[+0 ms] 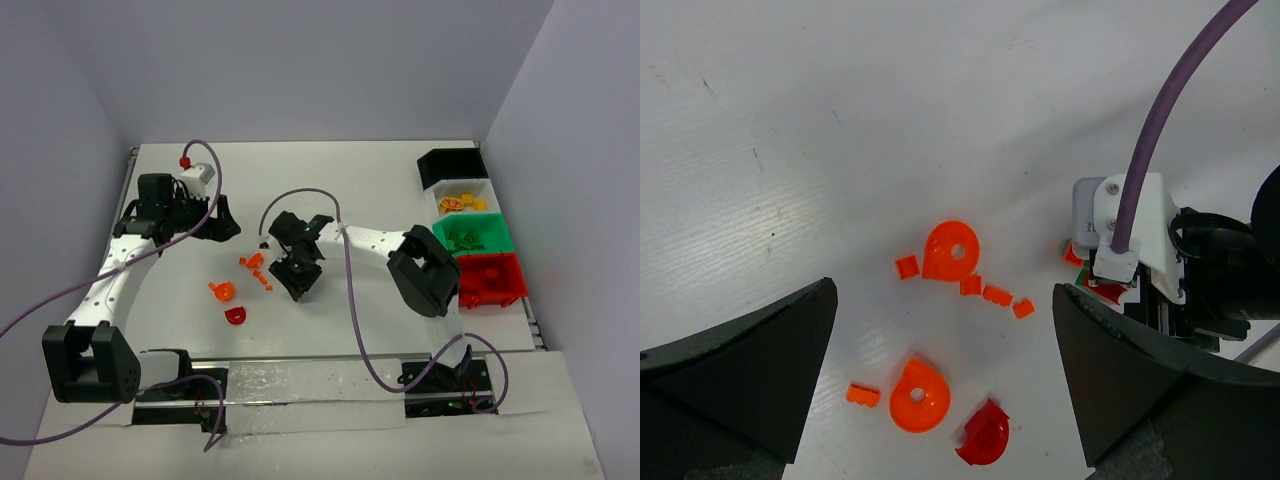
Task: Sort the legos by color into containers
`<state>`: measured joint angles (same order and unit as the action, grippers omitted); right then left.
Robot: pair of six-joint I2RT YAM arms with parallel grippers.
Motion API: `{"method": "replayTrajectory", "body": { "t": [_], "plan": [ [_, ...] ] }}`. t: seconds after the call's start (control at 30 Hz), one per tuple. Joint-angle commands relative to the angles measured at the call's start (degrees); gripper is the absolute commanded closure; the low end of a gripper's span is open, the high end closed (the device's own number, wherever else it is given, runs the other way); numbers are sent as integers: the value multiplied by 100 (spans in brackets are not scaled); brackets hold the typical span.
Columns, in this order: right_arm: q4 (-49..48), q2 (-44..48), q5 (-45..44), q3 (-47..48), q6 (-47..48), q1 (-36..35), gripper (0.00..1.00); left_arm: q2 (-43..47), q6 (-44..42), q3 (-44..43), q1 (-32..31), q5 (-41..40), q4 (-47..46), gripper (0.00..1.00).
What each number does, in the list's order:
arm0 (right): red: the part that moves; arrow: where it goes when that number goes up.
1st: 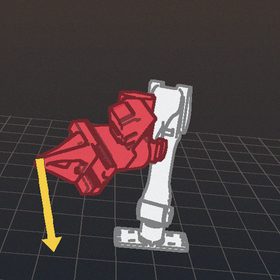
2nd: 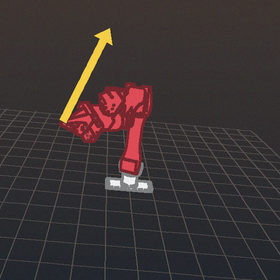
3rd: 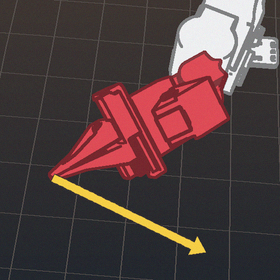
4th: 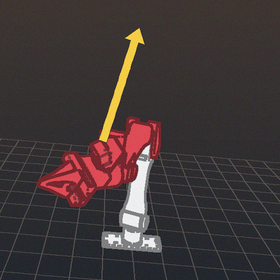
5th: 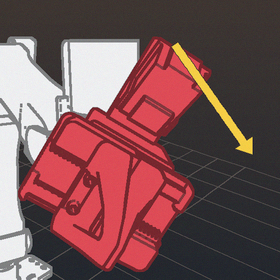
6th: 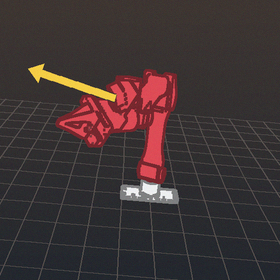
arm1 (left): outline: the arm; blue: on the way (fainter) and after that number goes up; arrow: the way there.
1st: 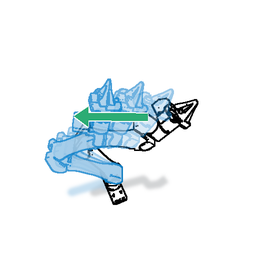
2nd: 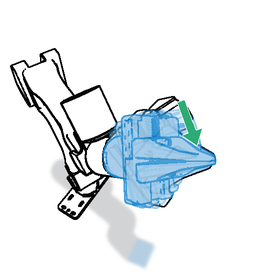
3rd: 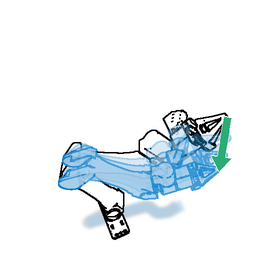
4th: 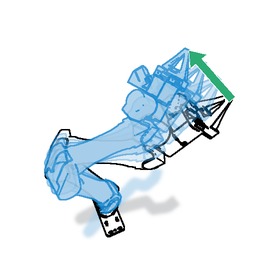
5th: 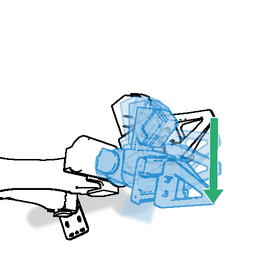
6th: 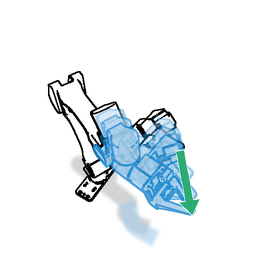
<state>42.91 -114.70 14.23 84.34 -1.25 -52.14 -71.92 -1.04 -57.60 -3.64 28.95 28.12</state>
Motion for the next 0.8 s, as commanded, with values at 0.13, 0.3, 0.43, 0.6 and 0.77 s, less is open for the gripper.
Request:
{"method": "replayTrajectory", "body": {
  "t": [0.13, 0.3, 0.43, 0.6, 0.77],
  "plan": [
    [12, -110, -140, 364, -112, -16, 49, 170, 34, 65, 21, 14, -127, 1],
    [40, -223, -110, 399, -104, -16, 49, 173, 13, 65, 21, -3, -108, 1],
    [53, -312, -96, 409, -105, -17, 49, 179, 7, 65, 21, -3, -114, 1],
    [66, -389, -98, 466, -124, -16, 50, 190, 16, 98, 21, -3, -116, 1],
    [25, -350, -122, 425, -139, -10, 55, 196, 12, 114, 21, -2, -110, 1]
  ]
}}
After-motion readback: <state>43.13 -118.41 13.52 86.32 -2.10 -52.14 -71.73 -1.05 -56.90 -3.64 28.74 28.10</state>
